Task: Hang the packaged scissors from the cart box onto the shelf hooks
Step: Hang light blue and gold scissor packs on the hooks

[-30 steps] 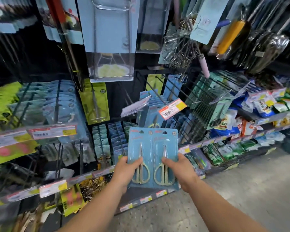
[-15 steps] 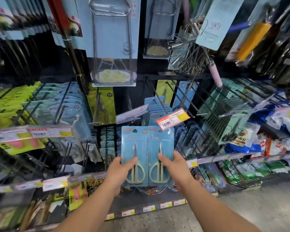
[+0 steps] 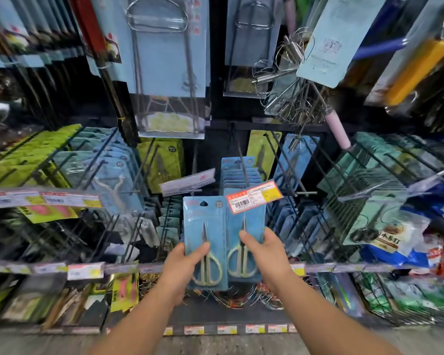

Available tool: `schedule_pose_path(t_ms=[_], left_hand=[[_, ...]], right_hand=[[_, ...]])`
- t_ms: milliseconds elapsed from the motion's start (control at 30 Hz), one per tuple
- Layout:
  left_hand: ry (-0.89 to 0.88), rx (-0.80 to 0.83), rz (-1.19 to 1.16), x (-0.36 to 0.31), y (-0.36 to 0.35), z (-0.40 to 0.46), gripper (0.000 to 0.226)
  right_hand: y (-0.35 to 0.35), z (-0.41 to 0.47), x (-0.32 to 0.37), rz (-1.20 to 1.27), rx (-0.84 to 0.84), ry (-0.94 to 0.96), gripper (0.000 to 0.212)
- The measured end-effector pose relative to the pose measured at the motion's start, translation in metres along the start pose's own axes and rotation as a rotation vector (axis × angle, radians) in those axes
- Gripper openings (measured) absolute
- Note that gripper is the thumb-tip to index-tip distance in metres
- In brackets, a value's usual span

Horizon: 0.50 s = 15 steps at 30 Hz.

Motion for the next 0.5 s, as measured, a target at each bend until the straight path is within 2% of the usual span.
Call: schedule_pose_path(t_ms=[267,500], left_hand=[[-0.007,-0.045,0.012,0.005,-0.001,-0.004,0.028],[-0.038,-0.059,0.033,0.003,0.001,-0.007,0.027]], right_hand=[[0.002,0.01,-0.001,0.016,0.035,0.001,0.017],[-0.003,0.026,0.006,-0.084,0.021,0.046,0.017]])
Point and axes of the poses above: each hand's wrist, its own z-axis towards the middle knuckle, its own y-axis out of the back of the hand, x = y × z, the point moved 5 cm from there along z, towards the middle knuckle, and after that the axes turned 12 degrees about -x, right-handed, at the moved point
